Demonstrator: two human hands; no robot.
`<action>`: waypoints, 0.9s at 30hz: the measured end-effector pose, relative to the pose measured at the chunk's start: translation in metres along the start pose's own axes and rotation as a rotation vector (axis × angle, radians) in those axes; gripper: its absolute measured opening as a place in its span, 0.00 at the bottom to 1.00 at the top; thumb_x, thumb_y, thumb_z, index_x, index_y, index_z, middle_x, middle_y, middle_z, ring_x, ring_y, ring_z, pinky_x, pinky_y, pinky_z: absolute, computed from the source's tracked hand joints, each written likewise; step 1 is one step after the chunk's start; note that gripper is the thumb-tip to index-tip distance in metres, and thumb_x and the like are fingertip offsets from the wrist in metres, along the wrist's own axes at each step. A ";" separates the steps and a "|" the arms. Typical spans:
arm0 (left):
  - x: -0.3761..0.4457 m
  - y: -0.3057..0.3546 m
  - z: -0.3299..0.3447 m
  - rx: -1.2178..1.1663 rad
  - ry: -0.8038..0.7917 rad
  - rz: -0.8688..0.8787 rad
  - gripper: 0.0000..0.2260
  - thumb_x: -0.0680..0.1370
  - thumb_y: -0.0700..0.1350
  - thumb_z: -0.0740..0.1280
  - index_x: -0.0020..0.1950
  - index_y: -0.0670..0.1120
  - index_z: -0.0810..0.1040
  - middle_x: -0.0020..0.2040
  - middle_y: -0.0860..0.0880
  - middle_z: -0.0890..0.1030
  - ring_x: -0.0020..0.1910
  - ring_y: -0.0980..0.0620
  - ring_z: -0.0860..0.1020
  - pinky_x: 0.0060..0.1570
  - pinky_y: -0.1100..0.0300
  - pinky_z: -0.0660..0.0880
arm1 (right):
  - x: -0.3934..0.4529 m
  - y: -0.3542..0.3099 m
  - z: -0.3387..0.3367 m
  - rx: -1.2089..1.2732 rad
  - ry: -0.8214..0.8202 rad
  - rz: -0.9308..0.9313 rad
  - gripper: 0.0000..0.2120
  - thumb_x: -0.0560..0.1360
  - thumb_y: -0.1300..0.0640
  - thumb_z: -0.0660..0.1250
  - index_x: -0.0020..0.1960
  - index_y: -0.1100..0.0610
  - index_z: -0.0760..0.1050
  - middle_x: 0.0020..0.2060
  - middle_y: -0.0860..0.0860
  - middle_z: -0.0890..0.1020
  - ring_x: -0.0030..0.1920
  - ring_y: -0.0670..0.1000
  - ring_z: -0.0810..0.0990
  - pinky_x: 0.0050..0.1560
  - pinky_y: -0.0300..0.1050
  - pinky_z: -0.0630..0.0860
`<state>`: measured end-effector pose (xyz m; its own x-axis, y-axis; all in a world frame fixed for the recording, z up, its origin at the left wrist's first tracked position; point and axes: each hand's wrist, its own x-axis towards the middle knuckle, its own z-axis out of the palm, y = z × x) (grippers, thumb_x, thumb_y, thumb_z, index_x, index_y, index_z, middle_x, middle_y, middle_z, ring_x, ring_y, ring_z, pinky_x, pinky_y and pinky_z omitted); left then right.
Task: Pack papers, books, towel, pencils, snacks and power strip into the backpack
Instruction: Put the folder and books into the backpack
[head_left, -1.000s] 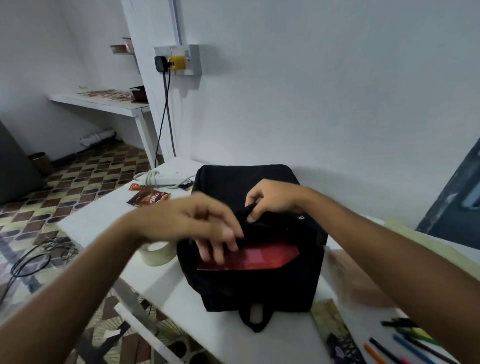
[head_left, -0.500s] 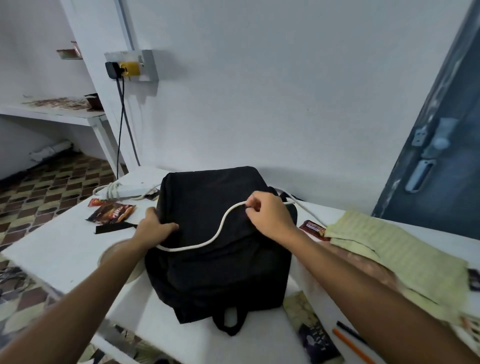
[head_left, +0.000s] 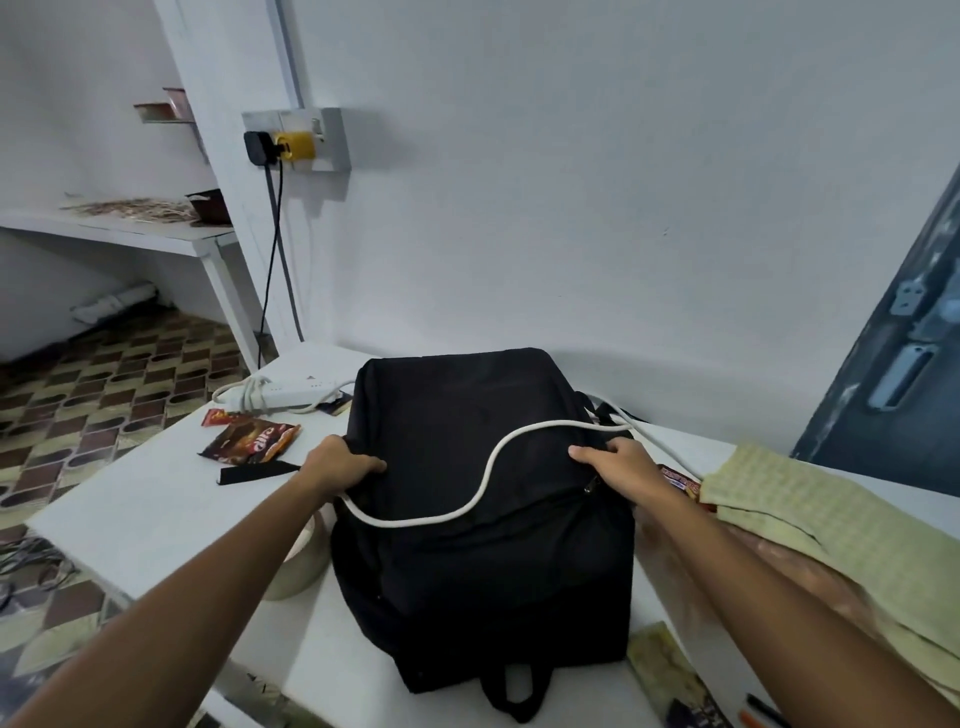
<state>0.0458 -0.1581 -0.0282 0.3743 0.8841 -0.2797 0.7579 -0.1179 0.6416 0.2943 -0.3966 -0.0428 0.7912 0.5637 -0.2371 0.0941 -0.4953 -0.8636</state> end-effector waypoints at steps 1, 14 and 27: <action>0.003 -0.002 -0.002 0.000 -0.009 0.002 0.18 0.71 0.48 0.75 0.52 0.40 0.73 0.50 0.41 0.79 0.49 0.42 0.78 0.36 0.57 0.73 | 0.001 -0.001 0.002 0.015 -0.003 0.009 0.13 0.69 0.47 0.73 0.43 0.55 0.76 0.44 0.51 0.82 0.45 0.51 0.80 0.44 0.43 0.72; 0.020 0.012 -0.019 -0.553 -0.077 0.055 0.15 0.67 0.33 0.63 0.52 0.35 0.78 0.47 0.37 0.81 0.47 0.39 0.80 0.50 0.46 0.79 | 0.017 -0.014 0.015 0.264 -0.042 0.123 0.14 0.68 0.62 0.73 0.52 0.62 0.77 0.47 0.56 0.84 0.49 0.57 0.82 0.57 0.54 0.77; 0.032 0.060 -0.064 -0.897 0.004 0.055 0.08 0.71 0.30 0.59 0.40 0.40 0.75 0.38 0.41 0.77 0.33 0.46 0.77 0.31 0.59 0.77 | -0.004 -0.066 0.019 0.673 -0.010 0.003 0.09 0.74 0.69 0.65 0.52 0.62 0.78 0.47 0.59 0.83 0.44 0.57 0.82 0.45 0.49 0.79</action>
<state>0.0690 -0.1083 0.0475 0.3947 0.8894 -0.2305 0.0364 0.2355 0.9712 0.2740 -0.3539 0.0067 0.7849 0.5707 -0.2413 -0.3077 0.0210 -0.9512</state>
